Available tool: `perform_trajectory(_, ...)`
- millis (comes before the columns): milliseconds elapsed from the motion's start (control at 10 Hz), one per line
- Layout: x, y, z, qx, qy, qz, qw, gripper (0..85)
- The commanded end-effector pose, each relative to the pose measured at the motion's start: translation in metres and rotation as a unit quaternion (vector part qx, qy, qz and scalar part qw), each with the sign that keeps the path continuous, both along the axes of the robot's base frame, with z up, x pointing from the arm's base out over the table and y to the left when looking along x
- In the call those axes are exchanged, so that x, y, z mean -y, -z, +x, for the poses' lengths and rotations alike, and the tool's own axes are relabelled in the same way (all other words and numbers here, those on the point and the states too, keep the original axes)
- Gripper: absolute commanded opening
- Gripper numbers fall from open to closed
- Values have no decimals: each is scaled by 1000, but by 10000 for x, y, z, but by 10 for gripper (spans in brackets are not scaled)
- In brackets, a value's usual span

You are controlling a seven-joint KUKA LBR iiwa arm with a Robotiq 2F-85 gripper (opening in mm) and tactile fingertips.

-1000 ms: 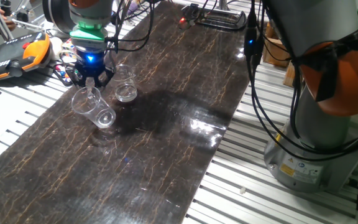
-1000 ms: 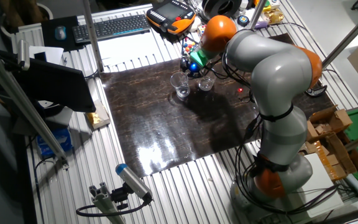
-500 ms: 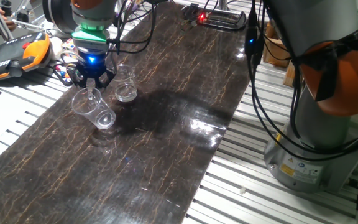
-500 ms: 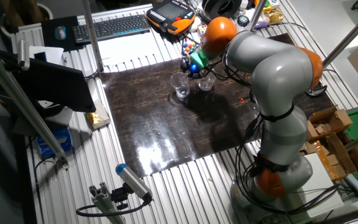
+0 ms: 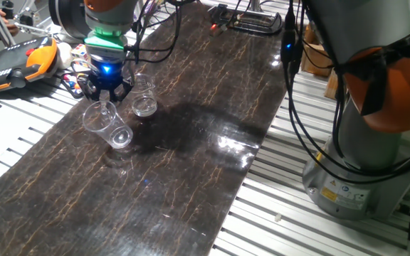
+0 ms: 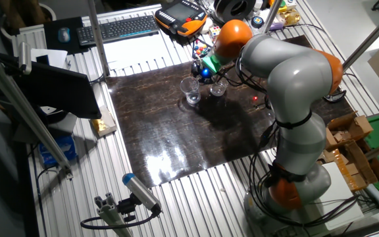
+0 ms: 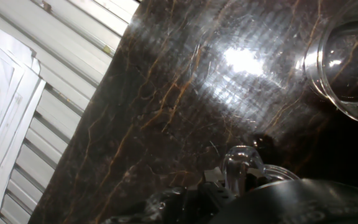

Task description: Pour the water from one cup into another empty cup

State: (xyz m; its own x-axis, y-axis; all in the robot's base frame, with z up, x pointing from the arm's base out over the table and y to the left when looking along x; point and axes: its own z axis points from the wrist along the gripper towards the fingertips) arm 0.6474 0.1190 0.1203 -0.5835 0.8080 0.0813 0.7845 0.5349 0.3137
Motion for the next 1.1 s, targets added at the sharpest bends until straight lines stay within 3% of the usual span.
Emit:
perform_trajectory(0, 1, 7, 0, 1, 1, -1, 1000, 183)
perform_trajectory(200, 2, 12, 0, 3, 5, 0, 1000, 320)
perform_trajectory(600, 5, 23, 1, 10, 2, -7, 1000, 353)
perform_trajectory(800, 17, 21, 17, 17, -7, -29, 999, 430)
perform_trajectory(1000, 28, 14, 30, 19, -16, -43, 999, 453)
